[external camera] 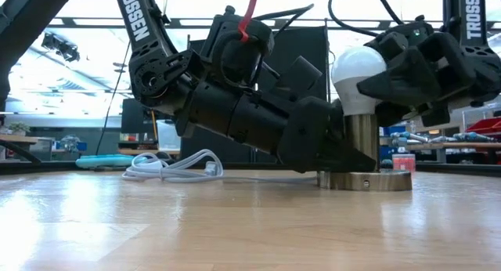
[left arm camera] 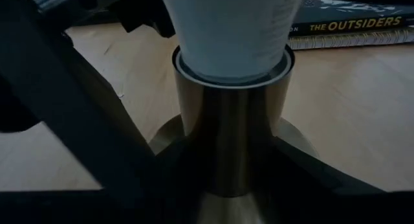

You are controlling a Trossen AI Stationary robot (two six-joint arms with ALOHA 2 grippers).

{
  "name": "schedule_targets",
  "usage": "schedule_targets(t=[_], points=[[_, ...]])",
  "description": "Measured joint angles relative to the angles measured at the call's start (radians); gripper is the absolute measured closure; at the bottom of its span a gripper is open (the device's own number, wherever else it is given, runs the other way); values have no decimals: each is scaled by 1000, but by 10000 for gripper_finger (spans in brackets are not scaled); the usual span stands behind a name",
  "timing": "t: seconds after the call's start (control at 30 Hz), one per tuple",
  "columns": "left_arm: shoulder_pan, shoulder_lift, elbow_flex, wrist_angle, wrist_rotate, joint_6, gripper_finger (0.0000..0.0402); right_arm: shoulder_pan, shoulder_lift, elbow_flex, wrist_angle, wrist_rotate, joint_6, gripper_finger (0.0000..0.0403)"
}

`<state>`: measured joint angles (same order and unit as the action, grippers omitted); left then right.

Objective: Screw lightbulb
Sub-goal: Remove the lightbulb from the lamp

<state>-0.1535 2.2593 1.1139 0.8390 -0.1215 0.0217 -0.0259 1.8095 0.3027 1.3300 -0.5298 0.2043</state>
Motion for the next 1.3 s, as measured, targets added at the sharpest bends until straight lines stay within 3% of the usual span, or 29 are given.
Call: schedule_targets(t=[0.23, 0.5, 0.77, 1.07, 1.3], points=[[-2, 0, 1, 0, 1, 0, 208, 13, -74, -103, 4, 97, 37, 21], [-2, 0, 1, 1, -4, 1, 208, 134, -217, -207, 8, 312, 39, 34], [-1, 0, 1, 1, -5, 1, 208, 313, -294, -297, -9, 658, 77, 40], [-1, 0, 2, 1, -14, 0, 208, 524, -292, -261, -90, 1014, 112, 59], [-1, 0, 2, 0, -20, 0, 208, 625, -292, -173, -210, 1142, 112, 76]])
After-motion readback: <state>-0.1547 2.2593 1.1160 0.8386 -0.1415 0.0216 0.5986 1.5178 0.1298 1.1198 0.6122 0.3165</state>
